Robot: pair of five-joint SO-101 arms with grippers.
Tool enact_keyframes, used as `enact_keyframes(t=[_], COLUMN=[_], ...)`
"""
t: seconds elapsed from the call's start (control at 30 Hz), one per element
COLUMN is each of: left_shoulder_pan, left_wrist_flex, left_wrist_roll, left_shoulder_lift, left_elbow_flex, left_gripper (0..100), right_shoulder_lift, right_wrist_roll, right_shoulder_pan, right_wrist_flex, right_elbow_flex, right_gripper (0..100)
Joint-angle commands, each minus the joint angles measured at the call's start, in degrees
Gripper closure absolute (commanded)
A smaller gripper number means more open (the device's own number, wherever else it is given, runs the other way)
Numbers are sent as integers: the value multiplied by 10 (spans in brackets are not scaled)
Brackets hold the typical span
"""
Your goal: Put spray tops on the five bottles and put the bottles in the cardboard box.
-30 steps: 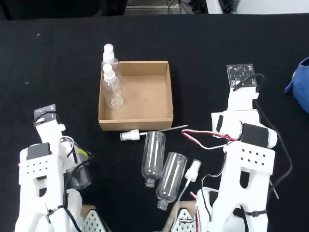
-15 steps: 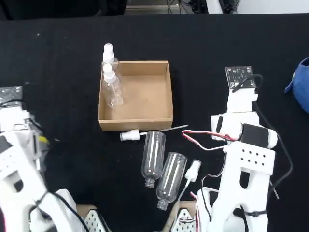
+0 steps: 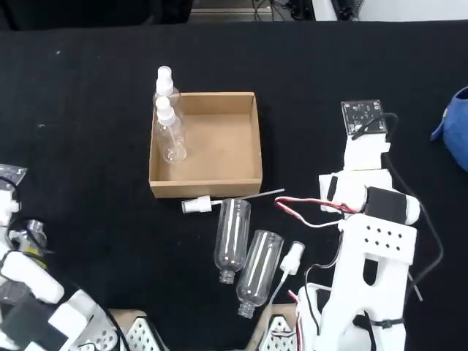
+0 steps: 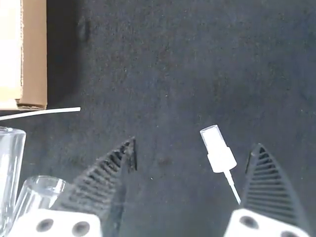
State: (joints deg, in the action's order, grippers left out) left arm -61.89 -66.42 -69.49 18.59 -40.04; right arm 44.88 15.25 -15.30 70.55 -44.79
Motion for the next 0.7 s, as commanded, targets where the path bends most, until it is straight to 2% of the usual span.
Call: enact_keyframes(t=[0.0,0.37,0.67], left_shoulder_pan=[-9,31,48], left_wrist_flex=[-2,7,120], left_wrist_roll=[-52,-61,-79], left_shoulder_lift=[0,-8,-9], left_elbow_flex=[54,87,11], left_gripper=[718,715,715], right_shoulder_lift=[21,21,21], right_wrist_roll=[4,0,0], right_shoulder_pan=[-8,-5,-5], right_wrist_flex=[5,5,5], right_elbow_flex=[7,7,4], right_gripper=[680,680,680])
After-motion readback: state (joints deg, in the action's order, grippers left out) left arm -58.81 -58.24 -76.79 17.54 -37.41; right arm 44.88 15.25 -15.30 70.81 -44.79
